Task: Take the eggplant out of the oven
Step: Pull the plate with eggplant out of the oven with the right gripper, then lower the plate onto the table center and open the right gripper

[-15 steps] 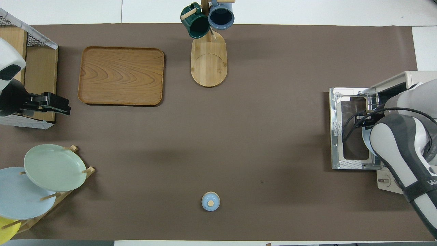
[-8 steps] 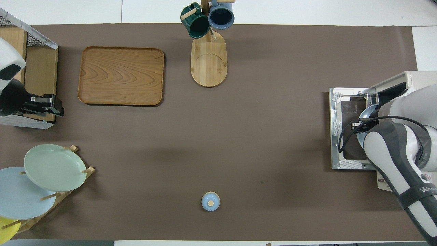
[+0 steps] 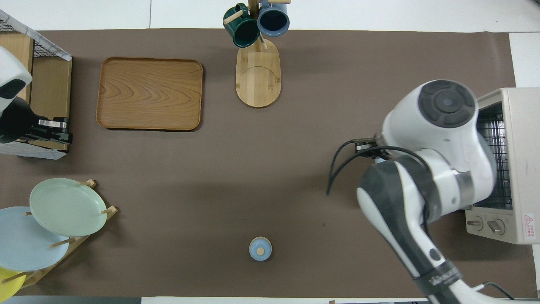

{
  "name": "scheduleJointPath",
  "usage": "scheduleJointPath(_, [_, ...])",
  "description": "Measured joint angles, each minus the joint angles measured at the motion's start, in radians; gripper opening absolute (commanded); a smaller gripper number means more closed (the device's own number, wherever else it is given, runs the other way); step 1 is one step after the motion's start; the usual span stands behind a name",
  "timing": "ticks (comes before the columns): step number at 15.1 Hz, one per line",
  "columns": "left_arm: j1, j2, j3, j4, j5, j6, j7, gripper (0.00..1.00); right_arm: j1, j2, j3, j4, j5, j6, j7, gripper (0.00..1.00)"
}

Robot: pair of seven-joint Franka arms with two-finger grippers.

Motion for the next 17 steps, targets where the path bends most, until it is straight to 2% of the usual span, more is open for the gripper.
scheduleJointPath(3, [0.001, 0.0, 0.0, 0.0, 0.0, 0.003, 0.0, 1.0, 0.168, 0.081, 0.004, 0.11, 0.0, -0.021, 0.232, 0.0])
scheduleJointPath(7, [0.002, 0.0, 0.001, 0.0, -0.003, 0.006, 0.0, 1.0, 0.341, 0.291, 0.014, 0.336, -0.001, -0.069, 0.418, 0.0])
scheduleJointPath(9, [0.002, 0.0, 0.001, 0.0, -0.003, 0.008, 0.0, 1.0, 0.396, 0.382, 0.02, 0.404, 0.0, -0.036, 0.445, 0.0])
scheduleJointPath(12, [0.004, 0.0, 0.002, 0.0, -0.004, 0.014, 0.0, 1.0, 0.407, 0.439, 0.025, 0.413, 0.002, 0.059, 0.446, 0.0])
scheduleJointPath(13, [0.004, 0.0, 0.002, 0.0, -0.004, 0.015, 0.0, 0.85, 0.404, 0.445, 0.028, 0.408, 0.008, 0.099, 0.446, 0.0])
scheduleJointPath(14, [0.005, 0.0, 0.002, 0.0, -0.004, 0.016, 0.0, 0.19, 0.402, 0.445, 0.03, 0.394, 0.012, 0.141, 0.446, 0.0])
scheduleJointPath(15, [0.005, 0.0, 0.002, 0.0, -0.004, 0.017, 0.0, 0.0, 0.402, 0.445, 0.032, 0.369, 0.015, 0.189, 0.446, 0.0])
scheduleJointPath(17, [0.007, 0.0, 0.003, 0.0, -0.01, 0.017, -0.001, 0.0, 0.403, 0.446, 0.037, 0.319, 0.022, 0.28, 0.446, 0.04])
